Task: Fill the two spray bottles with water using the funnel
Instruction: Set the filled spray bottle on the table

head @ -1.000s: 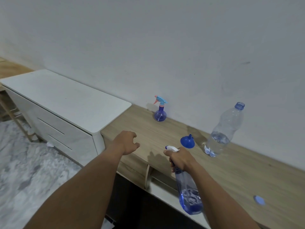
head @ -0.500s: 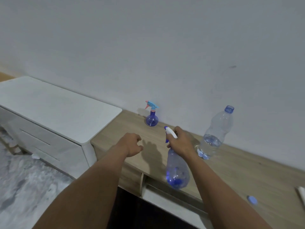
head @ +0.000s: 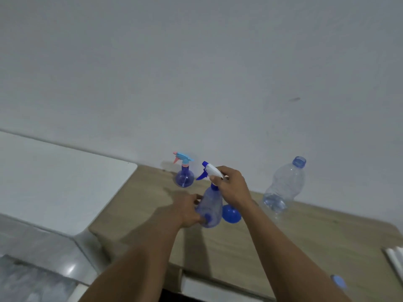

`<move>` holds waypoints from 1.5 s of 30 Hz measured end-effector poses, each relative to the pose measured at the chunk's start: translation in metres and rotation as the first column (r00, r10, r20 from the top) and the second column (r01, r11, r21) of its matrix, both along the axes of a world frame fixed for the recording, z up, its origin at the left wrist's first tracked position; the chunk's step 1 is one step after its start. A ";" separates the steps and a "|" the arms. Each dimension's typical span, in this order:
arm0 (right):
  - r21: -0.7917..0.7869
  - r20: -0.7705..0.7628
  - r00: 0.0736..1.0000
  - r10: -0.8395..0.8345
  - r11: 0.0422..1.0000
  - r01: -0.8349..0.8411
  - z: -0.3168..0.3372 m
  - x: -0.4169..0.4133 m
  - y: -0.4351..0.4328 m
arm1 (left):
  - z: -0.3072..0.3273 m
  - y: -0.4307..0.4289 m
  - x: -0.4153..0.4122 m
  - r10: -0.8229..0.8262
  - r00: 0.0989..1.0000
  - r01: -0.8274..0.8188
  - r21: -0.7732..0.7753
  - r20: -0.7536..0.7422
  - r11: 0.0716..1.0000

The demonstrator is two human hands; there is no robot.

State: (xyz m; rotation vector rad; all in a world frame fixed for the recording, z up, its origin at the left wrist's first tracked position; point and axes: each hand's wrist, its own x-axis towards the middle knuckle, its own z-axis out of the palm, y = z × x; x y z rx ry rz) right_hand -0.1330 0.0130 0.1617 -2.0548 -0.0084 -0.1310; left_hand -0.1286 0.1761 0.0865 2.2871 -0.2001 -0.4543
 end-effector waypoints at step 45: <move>-0.354 -0.087 0.947 -0.309 0.898 0.261 -0.052 0.041 -0.041 | -0.070 -0.038 0.115 0.072 0.959 -0.066 -0.034 0.274 0.997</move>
